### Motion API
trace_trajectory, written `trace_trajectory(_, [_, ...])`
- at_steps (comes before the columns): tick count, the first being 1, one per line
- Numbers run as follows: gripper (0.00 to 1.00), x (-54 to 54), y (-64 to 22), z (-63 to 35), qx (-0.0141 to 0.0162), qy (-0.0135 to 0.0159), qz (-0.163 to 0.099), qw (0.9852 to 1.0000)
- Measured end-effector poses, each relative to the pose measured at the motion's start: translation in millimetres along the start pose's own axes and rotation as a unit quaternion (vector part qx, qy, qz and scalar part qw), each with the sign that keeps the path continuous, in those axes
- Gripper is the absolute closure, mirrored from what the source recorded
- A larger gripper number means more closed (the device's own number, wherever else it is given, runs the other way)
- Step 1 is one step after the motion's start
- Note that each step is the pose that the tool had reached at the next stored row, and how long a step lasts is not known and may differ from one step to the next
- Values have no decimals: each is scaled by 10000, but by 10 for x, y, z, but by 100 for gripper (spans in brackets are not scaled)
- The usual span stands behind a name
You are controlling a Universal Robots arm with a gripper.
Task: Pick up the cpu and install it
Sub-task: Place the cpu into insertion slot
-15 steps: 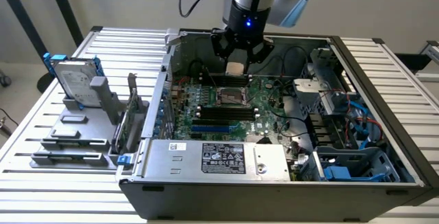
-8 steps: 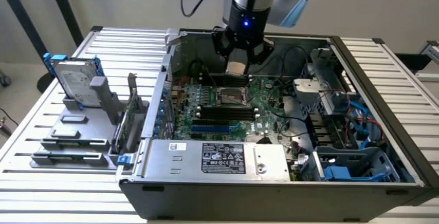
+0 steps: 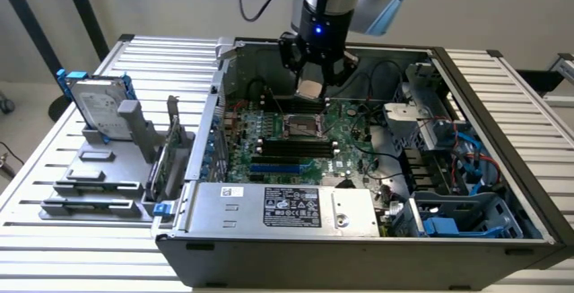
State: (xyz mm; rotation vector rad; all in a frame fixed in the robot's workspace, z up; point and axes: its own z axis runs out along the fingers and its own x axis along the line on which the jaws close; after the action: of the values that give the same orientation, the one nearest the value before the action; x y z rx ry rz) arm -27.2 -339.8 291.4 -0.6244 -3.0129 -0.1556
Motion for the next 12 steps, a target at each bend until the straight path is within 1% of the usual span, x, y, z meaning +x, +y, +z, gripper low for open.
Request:
trace_trajectory(3, [46,0,0,1,-22,-23,270,9996])
trace_trajectory(6, [46,0,0,3,-43,-47,541,9985])
trace_trajectory(9, [46,0,0,5,-65,-70,808,9967])
trace_trajectory(12, [46,-1,-1,7,-86,-94,1075,9941])
